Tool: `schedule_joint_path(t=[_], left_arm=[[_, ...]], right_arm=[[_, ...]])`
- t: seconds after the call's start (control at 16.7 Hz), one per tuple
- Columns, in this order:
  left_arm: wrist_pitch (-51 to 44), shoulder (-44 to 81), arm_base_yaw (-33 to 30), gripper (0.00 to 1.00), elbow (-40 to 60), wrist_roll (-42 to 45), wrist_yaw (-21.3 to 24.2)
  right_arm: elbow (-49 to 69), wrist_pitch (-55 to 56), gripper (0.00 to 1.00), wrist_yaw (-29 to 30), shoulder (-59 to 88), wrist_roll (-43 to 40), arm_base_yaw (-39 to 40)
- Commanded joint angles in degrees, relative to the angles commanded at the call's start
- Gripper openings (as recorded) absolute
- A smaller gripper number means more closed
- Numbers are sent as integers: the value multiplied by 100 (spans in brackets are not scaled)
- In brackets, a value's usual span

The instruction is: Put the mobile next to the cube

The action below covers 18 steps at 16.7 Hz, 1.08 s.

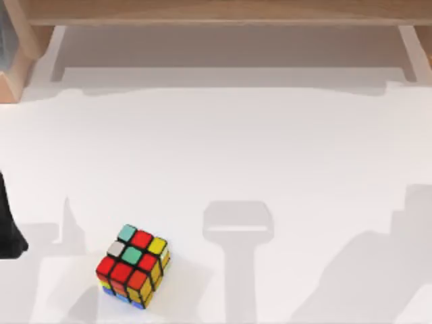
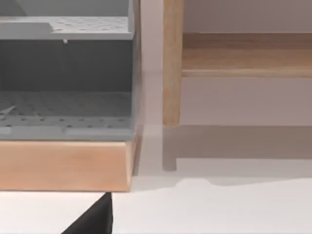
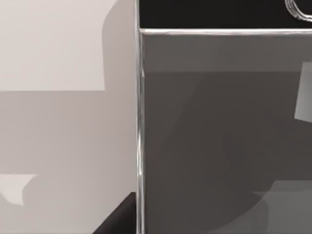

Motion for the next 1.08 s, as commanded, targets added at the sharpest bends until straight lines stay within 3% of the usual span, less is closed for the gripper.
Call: schedule_joint_path(t=[0.48, 1.08], left_arm=[[0, 0, 0, 100, 0, 0, 0], [0, 0, 0, 100, 0, 0, 0]], right_arm=[[829, -536, 0, 21, -143, 770, 900], [1666, -1491, 0, -191, 428, 2086, 3279]])
